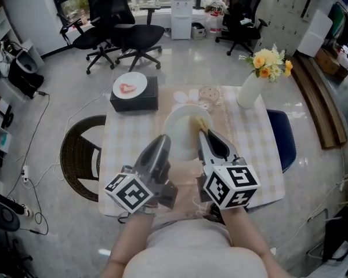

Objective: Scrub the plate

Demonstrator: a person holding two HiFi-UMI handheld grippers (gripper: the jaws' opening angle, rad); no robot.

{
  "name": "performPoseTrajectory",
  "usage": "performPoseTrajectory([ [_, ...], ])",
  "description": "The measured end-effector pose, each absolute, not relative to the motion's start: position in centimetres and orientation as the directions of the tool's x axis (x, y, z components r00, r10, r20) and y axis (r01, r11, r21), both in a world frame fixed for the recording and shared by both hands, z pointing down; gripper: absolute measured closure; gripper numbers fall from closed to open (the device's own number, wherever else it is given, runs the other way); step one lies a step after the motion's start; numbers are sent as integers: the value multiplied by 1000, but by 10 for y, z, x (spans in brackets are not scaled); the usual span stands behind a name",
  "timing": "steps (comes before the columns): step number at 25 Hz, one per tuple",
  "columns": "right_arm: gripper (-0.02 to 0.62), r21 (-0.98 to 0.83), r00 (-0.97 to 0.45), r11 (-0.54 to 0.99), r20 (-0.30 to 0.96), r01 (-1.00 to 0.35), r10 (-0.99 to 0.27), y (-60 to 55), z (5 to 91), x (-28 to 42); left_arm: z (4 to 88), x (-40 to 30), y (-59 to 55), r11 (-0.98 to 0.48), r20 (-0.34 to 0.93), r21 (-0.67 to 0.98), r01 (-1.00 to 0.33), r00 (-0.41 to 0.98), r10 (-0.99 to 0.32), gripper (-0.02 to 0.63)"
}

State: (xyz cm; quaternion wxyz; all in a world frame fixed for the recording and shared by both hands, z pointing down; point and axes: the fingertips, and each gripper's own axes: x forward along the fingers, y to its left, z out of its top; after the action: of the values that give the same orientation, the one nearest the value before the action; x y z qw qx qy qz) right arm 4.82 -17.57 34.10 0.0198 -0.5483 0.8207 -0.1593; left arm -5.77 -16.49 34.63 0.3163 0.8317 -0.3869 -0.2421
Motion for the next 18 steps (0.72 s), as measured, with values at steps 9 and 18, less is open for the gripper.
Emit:
performPoseTrajectory([
  [9, 548, -282, -318, 267, 153, -921, -936, -183, 346, 81, 346, -55, -165, -504, -159, 711, -490, 587, -794, 586],
  [18, 548, -270, -249, 201, 158, -942, -956, -180, 349, 109, 349, -59, -167, -497, -161, 716, -490, 577, -801, 586],
])
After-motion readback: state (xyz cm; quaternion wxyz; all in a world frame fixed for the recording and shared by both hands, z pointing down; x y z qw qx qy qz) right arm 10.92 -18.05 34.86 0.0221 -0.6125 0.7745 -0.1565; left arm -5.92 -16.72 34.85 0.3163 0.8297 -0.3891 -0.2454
